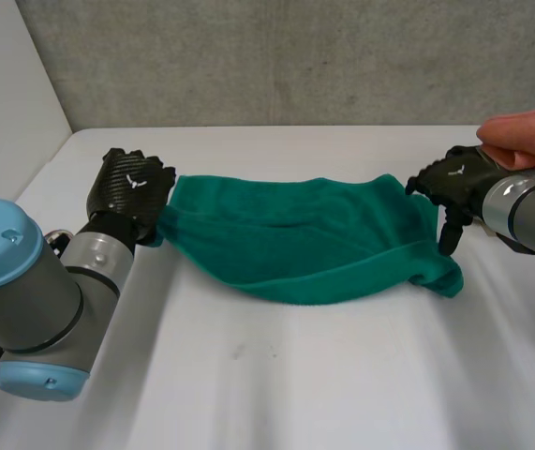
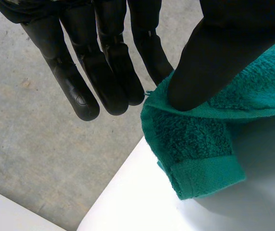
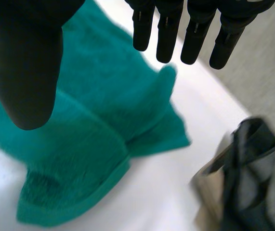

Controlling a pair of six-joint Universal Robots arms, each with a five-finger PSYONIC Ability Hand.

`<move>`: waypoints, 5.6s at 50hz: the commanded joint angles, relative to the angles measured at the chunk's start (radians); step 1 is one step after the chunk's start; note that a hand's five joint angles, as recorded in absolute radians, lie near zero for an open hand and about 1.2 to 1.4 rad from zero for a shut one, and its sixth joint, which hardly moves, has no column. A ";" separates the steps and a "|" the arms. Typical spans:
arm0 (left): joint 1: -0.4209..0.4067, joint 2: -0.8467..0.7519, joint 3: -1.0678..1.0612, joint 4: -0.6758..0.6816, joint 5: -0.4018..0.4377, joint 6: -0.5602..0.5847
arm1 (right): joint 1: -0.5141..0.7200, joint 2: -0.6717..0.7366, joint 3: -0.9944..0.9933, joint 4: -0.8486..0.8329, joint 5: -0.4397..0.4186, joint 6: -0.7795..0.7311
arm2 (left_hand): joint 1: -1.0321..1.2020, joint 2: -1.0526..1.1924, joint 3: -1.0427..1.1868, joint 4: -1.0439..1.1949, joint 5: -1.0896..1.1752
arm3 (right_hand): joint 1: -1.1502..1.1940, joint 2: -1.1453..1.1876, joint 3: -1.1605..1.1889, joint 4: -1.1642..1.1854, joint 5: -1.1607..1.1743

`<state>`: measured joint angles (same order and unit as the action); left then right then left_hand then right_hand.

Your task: Fold the laundry.

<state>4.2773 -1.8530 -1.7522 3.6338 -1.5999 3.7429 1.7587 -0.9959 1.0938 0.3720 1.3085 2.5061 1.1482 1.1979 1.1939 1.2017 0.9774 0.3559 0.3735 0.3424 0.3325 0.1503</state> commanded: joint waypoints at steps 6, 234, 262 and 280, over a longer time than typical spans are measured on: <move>0.029 -0.006 0.016 0.000 0.002 0.002 | -0.056 0.238 -0.115 0.099 -0.012 -0.001 | 0.248 0.198 0.202 0.195 0.244 | 0.175 0.157 0.188 0.198 0.206; 0.191 -0.267 0.159 -0.026 0.132 0.025 | -0.263 -0.156 0.762 -0.642 -0.038 -0.007 | -0.941 -0.990 -0.986 -0.994 -0.944 | 1.040 1.023 1.054 1.064 1.071; 0.226 0.078 -0.041 -0.035 0.144 -0.015 | 0.085 -0.287 0.571 -0.740 0.092 -0.328 | -0.961 -1.011 -1.007 -1.015 -0.965 | 1.040 1.023 1.054 1.064 1.071; 0.138 0.066 -0.055 -0.031 0.133 -0.015 | 0.579 0.152 0.416 -0.983 -0.144 -0.362 | -0.958 -1.008 -1.004 -1.012 -0.962 | 0.724 0.706 0.737 0.747 0.755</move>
<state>4.4581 -1.7756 -1.8091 3.6003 -1.4635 3.7254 2.2892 -0.9719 1.5501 -0.6241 1.2058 2.1722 0.1947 0.2025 0.2082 0.2032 0.0484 1.1154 1.1772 1.1906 1.1986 0.9898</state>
